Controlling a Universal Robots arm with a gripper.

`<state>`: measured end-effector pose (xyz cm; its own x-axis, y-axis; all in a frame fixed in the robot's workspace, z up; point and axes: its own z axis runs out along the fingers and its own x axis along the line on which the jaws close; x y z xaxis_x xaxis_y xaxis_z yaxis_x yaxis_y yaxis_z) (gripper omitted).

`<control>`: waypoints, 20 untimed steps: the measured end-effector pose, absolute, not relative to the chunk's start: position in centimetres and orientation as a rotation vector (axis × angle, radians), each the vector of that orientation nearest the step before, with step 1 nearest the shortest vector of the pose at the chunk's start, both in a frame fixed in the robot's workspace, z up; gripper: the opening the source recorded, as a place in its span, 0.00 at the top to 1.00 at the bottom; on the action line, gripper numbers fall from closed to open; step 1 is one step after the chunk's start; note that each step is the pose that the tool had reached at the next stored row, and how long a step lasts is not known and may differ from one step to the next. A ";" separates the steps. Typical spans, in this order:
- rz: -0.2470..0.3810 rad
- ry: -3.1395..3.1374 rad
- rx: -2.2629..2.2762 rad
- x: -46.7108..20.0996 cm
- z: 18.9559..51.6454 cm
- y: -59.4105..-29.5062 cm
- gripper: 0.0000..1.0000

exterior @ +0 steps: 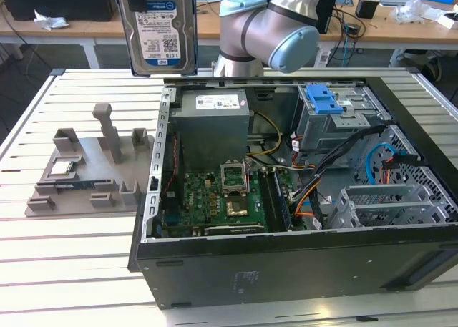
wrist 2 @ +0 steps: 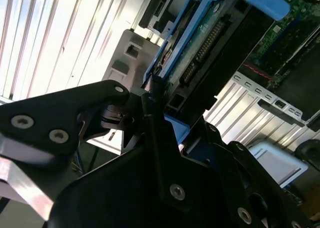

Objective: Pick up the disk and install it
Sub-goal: 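Pick up the disk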

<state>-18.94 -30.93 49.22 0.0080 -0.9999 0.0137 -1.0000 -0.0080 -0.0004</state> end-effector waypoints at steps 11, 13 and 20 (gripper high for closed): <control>0.016 -2.206 2.223 -17.5 49.2 -31.9 0.64; 0.016 -2.206 2.224 -17.2 49.2 -32.0 0.64; 0.016 -2.206 2.224 -15.9 49.2 -32.6 0.64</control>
